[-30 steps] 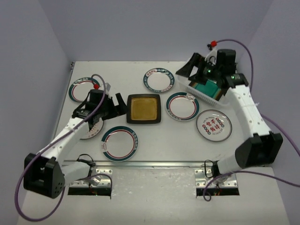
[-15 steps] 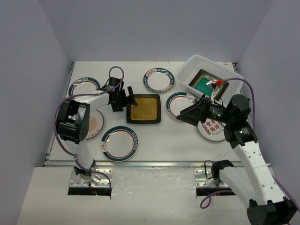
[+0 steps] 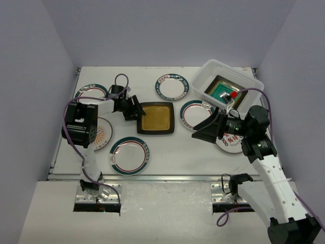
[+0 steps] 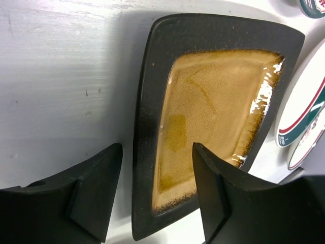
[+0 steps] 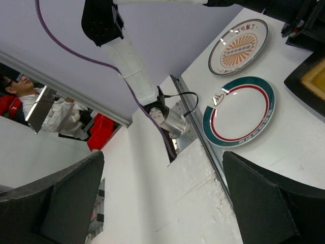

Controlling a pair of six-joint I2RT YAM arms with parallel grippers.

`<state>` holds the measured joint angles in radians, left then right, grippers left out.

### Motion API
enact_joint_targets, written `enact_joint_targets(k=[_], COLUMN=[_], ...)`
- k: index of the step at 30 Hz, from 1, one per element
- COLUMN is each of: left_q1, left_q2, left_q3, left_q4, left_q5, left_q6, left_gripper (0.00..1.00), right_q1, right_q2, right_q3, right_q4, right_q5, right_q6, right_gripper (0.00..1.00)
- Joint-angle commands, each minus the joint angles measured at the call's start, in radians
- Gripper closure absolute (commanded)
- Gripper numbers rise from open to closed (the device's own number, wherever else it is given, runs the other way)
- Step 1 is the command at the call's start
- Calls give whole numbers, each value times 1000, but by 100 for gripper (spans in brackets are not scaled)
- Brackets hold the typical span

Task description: Place the plates into the plastic bin on the countertop

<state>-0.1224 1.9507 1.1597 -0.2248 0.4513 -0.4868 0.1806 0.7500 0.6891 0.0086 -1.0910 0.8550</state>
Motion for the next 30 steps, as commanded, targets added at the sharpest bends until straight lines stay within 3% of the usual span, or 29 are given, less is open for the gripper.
enact_joint_targets(k=[1,4,7,11,16,22,30], left_q1=[0,1,11,25,56,70,97], left_q2=[85,115,117,111,-18,-326,-503], left_q3=[6,3,-20,-40,-121,-257,-427], left_q4=[-21,-7,32,60,103,183,458], left_q5=[6,20,32,41,-37,-56,242], left_q6=[20,11,-21,-49,-98,-182,-310], left_gripper=[50,66,73,100,100,100,100], right_q1=[-1,-1,-1,-1,0,-1,-1], right_q2=[-8,-5,-9,-9,-6,62,244], right_q3=[3,1,-4,3,-6,-31,32], right_q4=[120,128,167,162,127,128,126], right_q5=[-40,-38,-44,-49,-35,2,14], right_q6=[36,44,79,78,49,39,9], right_gripper=[1,1,1,1,1,1,1])
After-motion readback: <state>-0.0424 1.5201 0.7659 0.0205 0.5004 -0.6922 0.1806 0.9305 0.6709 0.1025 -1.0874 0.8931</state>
